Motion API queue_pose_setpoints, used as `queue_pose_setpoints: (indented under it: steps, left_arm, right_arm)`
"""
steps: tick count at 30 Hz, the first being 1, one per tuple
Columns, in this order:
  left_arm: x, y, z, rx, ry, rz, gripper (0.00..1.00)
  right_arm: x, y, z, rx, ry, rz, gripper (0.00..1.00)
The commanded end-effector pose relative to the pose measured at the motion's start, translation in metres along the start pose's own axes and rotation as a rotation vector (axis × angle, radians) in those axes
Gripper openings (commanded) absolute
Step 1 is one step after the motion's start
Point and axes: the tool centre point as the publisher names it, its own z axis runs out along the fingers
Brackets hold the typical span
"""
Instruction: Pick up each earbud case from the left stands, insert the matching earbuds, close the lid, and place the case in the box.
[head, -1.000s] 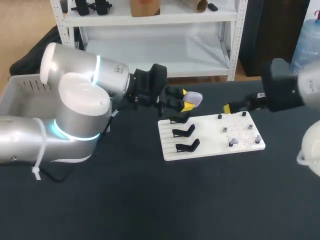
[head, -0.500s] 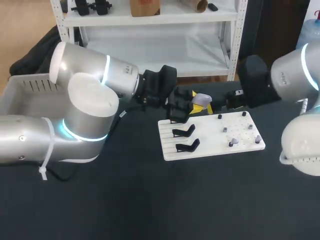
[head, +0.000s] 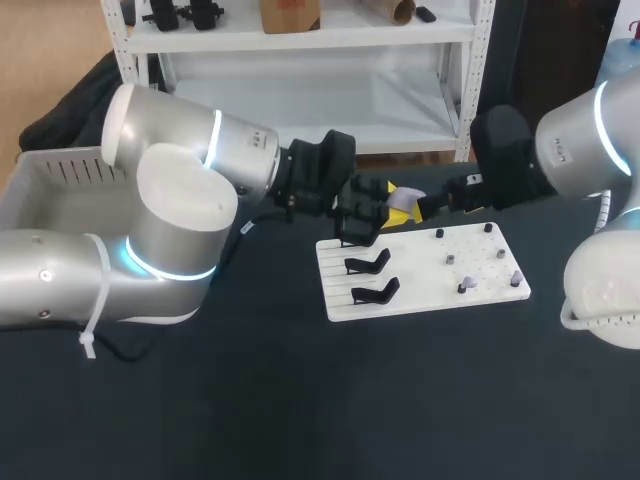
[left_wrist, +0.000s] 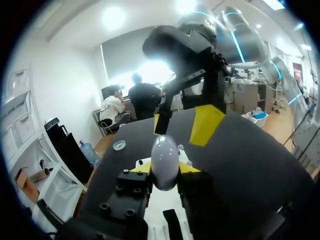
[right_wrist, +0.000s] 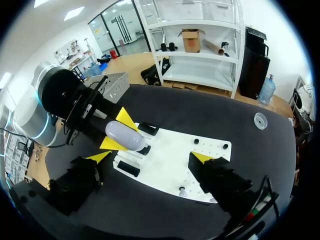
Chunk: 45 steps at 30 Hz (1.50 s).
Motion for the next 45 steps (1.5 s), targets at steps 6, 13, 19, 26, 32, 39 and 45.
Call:
queue_pose_setpoints:
  steps: [6, 13, 19, 26, 32, 39, 45]
  left_arm:
    - [-0.001, -0.008, -0.005, -0.005, -0.015, 0.013, 0.00]
    - [0.001, -0.013, -0.009, -0.002, -0.023, 0.015, 0.00]
    - [0.009, -0.017, -0.006, 0.029, -0.034, -0.004, 0.00]
    - [0.025, -0.018, -0.022, 0.028, -0.220, -0.086, 0.00]
    - [0.020, -0.013, -0.045, -0.033, -0.311, -0.119, 0.00]
    - [0.018, -0.009, -0.063, -0.068, -0.296, -0.184, 0.00]
    - [0.024, -0.009, -0.069, -0.105, -0.260, -0.208, 0.00]
  right_arm:
    - [-0.004, -0.003, -0.002, 0.020, -0.006, 0.007, 1.00]
    - [-0.009, -0.011, -0.010, 0.047, -0.020, 0.015, 1.00]
    - [-0.013, -0.010, -0.021, 0.073, -0.042, -0.002, 1.00]
    - [0.015, -0.024, -0.035, 0.165, -0.009, -0.061, 1.00]
    - [0.043, -0.041, -0.044, 0.235, 0.062, -0.055, 1.00]
    - [0.072, -0.060, -0.054, 0.341, 0.172, -0.041, 1.00]
    - [0.086, -0.068, -0.059, 0.428, 0.253, -0.063, 1.00]
